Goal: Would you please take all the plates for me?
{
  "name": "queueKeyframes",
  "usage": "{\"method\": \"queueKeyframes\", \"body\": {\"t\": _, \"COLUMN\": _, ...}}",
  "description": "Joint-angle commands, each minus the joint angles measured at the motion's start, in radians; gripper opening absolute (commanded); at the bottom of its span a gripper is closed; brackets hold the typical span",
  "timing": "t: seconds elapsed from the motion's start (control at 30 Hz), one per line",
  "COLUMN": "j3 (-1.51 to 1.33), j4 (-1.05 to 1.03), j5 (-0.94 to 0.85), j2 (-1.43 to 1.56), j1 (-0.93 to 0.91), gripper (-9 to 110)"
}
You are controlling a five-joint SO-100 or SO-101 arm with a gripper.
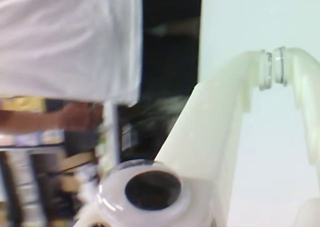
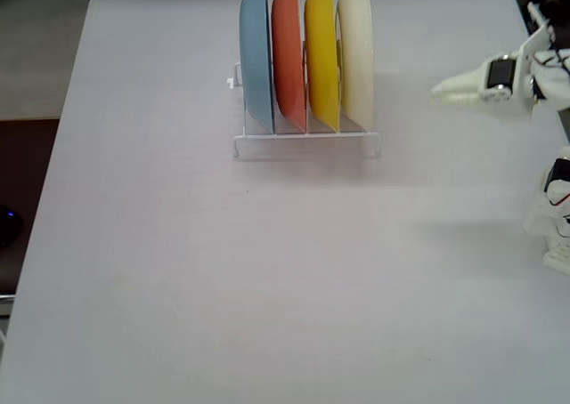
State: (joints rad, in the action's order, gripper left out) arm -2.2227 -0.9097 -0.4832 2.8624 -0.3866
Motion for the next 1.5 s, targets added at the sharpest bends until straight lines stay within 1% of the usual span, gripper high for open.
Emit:
{"method": "queueKeyframes", "body": {"t": 0.0, "j3": 0.147, "j4": -0.002, "j5": -0.100, "j2": -0.112, "j1": -0.069, "gripper": 1}}
{"method": "queueKeyframes", "body": {"t": 0.13, "j3": 0.230, "j4": 0.029, "j5": -0.196, "j2": -0.236, "j1": -0.132, "gripper": 8}}
{"method": "queueKeyframes", "body": {"t": 0.33, "j3": 0.359, "j4": 0.061, "j5": -0.284, "j2": -0.436, "j1": -0.192, "gripper": 26}}
{"method": "queueKeyframes", "body": {"t": 0.47, "j3": 0.440, "j4": 0.110, "j5": -0.322, "j2": -0.537, "j1": -0.219, "gripper": 32}}
{"method": "queueKeyframes", "body": {"t": 0.7, "j3": 0.561, "j4": 0.186, "j5": -0.376, "j2": -0.673, "j1": -0.238, "gripper": 37}}
{"method": "queueKeyframes", "body": {"t": 0.97, "j3": 0.618, "j4": 0.256, "j5": -0.360, "j2": -0.808, "j1": -0.244, "gripper": 38}}
{"method": "queueKeyframes", "body": {"t": 1.1, "j3": 0.640, "j4": 0.285, "j5": -0.350, "j2": -0.861, "j1": -0.235, "gripper": 36}}
{"method": "queueKeyframes", "body": {"t": 1.4, "j3": 0.727, "j4": 0.311, "j5": -0.314, "j2": -0.991, "j1": -0.213, "gripper": 25}}
{"method": "queueKeyframes", "body": {"t": 1.47, "j3": 0.750, "j4": 0.311, "j5": -0.314, "j2": -1.014, "j1": -0.207, "gripper": 19}}
